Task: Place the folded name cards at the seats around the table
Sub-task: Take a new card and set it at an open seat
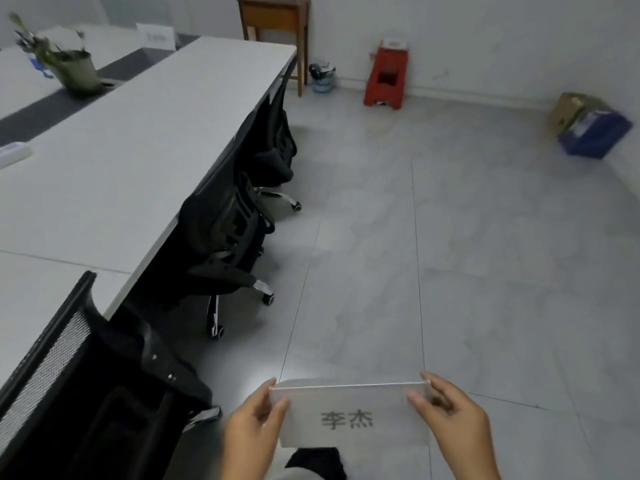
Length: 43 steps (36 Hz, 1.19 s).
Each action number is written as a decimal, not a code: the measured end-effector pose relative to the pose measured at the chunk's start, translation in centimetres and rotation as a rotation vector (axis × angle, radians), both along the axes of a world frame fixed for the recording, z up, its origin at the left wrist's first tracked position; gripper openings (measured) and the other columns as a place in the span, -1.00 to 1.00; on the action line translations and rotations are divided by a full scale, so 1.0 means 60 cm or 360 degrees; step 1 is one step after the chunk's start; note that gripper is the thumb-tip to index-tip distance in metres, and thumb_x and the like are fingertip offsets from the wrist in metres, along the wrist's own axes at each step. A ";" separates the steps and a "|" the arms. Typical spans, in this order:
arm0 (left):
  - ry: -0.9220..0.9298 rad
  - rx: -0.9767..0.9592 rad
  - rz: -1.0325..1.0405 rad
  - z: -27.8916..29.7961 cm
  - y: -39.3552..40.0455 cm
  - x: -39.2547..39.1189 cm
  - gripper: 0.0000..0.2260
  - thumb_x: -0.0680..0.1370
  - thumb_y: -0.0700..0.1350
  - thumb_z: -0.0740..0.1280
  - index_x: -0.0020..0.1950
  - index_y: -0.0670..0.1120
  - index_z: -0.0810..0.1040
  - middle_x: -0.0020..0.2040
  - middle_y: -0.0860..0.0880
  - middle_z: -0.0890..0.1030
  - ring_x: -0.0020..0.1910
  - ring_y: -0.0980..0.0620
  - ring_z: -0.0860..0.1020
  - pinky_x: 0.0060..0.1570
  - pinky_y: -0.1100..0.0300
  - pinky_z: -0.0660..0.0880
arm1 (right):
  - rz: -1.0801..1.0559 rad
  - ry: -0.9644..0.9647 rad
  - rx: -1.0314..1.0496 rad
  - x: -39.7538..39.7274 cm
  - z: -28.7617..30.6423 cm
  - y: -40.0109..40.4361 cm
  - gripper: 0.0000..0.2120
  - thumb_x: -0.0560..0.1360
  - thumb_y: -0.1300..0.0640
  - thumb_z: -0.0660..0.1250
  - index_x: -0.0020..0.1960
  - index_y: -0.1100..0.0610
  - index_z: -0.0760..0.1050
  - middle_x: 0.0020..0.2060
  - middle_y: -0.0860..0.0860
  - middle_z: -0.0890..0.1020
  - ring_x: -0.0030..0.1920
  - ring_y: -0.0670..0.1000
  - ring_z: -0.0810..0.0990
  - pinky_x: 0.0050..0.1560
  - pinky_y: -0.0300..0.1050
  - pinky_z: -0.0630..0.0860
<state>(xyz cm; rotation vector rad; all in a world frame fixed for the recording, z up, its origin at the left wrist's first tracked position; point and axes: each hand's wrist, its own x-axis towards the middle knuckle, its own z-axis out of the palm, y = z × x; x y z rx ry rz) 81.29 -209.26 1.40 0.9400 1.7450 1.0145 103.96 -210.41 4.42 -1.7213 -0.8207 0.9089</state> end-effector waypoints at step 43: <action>0.0062 0.0555 0.1065 0.206 1.170 -0.135 -0.75 0.40 -0.27 0.38 -0.15 0.10 0.57 -0.20 0.03 0.62 -0.31 0.32 0.58 -0.32 0.59 0.43 | 0.1289 0.0067 0.0404 -0.204 0.162 1.441 -0.68 0.32 0.37 0.40 -0.22 -0.07 0.54 -0.39 -0.01 0.61 -0.40 -0.23 0.54 -0.32 -0.53 0.46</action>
